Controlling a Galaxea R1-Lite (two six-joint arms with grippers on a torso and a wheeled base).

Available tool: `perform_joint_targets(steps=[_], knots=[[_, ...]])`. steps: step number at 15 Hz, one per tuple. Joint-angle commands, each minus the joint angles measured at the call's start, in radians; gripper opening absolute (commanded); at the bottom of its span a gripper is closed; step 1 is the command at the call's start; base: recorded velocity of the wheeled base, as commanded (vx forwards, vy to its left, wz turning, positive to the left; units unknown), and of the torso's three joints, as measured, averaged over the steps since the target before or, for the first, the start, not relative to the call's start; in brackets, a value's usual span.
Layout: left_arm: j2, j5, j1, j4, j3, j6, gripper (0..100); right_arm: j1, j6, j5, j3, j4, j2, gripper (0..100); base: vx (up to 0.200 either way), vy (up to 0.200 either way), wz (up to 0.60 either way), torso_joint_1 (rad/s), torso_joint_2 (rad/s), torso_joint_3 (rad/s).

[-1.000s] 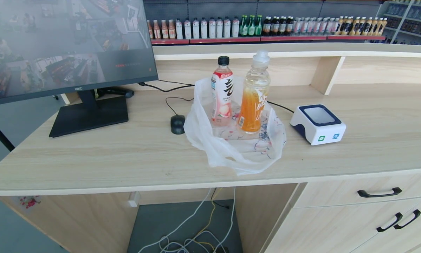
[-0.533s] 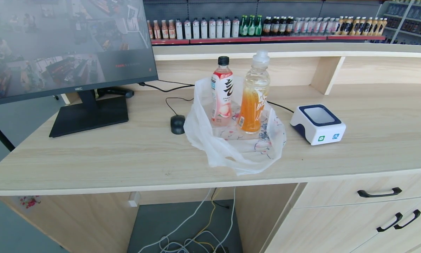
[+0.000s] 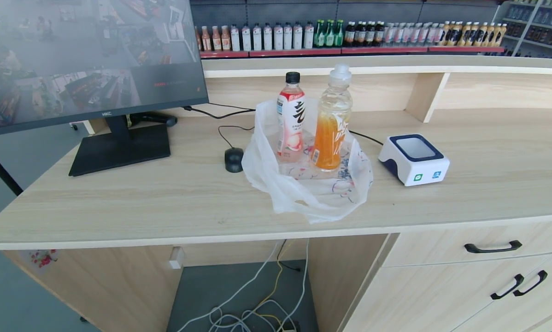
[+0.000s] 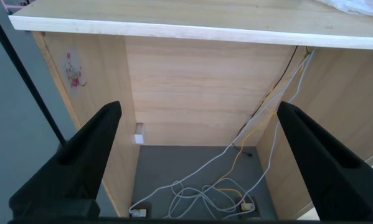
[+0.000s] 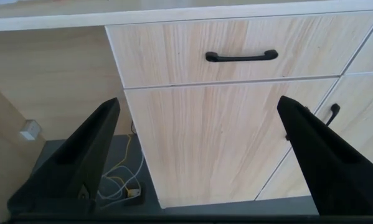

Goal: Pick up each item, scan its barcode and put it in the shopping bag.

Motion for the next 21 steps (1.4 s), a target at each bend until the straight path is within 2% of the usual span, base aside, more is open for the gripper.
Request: perform_joint_targets(steps=[1,12,21], knots=[[0.0,0.001,0.001,0.0,0.0,0.0,100,0.0,-0.001,0.0,0.0,0.0,0.002,100,0.0,-0.2,0.0,-0.002,0.01,0.007],[0.0,0.001,0.001,-0.001,0.0,-0.01,100,0.0,0.006,0.0,0.0,-0.001,0.002,100,0.0,-0.2,0.0,0.004,0.0,0.001],[0.0,0.001,0.001,-0.001,0.0,-0.008,100,0.0,-0.039,0.002,-0.001,0.0,0.002,100,0.0,-0.2,0.0,0.004,0.0,0.003]])
